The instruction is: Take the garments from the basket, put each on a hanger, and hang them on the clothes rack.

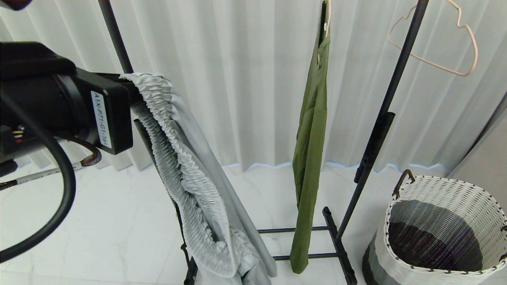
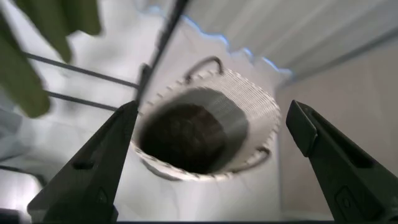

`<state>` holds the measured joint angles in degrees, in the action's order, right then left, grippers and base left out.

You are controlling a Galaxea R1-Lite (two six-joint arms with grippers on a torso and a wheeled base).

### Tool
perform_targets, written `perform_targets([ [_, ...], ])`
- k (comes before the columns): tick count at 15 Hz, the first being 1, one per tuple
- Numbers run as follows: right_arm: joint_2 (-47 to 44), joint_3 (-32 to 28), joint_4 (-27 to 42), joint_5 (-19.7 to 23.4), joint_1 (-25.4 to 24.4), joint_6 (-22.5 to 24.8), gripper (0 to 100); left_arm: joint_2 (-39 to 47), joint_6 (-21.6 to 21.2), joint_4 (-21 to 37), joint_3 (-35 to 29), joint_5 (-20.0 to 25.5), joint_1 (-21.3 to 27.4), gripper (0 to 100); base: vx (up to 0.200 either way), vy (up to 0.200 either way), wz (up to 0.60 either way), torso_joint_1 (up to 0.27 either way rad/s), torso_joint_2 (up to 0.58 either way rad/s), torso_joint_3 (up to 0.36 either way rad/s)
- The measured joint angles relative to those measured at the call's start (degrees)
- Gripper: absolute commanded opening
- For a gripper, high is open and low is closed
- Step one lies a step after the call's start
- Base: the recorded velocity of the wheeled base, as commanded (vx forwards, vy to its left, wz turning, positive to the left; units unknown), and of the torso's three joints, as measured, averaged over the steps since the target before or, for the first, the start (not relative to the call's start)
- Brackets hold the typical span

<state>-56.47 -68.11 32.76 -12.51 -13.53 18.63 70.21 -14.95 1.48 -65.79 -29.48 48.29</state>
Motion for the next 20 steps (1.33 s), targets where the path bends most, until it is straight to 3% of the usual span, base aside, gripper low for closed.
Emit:
perform_targets([
  [5,0.55,1.46,-2.93,0.06,6.73,0.23,100,-1.05,-2.05,-0.06,-1.24,0.04,-3.23,0,0.000,0.000,0.00,0.000,0.00,0.000],
  [12,0.00,1.57,-3.36,0.22,7.50,-0.32,100,-2.32,-2.10,-0.15,-1.35,0.06,-4.57,0,0.000,0.000,0.00,0.094,-0.29,-0.195],
  [20,-0.98,1.55,-4.86,0.20,7.50,-8.51,100,-2.35,-2.00,-0.06,-0.99,0.13,-4.68,0,0.000,0.000,0.00,0.184,-0.47,-0.286],
])
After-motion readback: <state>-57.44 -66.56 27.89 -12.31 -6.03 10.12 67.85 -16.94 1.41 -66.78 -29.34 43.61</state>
